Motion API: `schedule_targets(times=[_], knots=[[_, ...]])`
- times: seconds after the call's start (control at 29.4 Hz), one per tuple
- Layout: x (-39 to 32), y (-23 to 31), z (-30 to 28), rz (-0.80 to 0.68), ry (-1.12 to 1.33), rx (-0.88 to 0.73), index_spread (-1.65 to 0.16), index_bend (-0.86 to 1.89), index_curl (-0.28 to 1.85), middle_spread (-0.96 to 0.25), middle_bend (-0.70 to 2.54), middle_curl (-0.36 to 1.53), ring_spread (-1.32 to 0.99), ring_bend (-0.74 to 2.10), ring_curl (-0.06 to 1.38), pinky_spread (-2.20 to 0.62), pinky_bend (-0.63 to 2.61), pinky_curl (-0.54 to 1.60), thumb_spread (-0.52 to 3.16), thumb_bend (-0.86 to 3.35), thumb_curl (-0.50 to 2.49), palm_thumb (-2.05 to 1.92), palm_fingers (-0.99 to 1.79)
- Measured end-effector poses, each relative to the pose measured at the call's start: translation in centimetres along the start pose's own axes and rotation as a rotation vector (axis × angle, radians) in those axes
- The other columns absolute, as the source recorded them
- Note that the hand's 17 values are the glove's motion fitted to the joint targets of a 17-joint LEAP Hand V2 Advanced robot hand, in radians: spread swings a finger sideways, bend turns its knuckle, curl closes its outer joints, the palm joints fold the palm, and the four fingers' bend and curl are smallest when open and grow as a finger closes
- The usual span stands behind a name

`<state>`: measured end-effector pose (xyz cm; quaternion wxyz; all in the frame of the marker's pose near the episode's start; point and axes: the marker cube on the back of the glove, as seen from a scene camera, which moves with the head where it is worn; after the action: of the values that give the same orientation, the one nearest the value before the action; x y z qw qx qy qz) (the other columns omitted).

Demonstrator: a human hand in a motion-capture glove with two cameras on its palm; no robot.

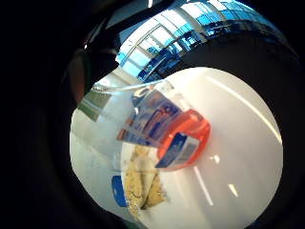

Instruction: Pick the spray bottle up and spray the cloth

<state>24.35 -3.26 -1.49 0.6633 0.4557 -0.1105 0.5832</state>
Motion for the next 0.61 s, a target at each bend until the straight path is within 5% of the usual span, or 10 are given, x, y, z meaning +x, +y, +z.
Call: schedule_targets(times=[0.61], knots=[[-0.5,-2.7,1.1,0.116,-0.061,0.018,-0.32,0.21,0.35,-0.14,0.43,0.45,-0.14,0.47,0.38,0.04,0.09,0.25,0.83,-0.01,0.55,0.97,1.14]])
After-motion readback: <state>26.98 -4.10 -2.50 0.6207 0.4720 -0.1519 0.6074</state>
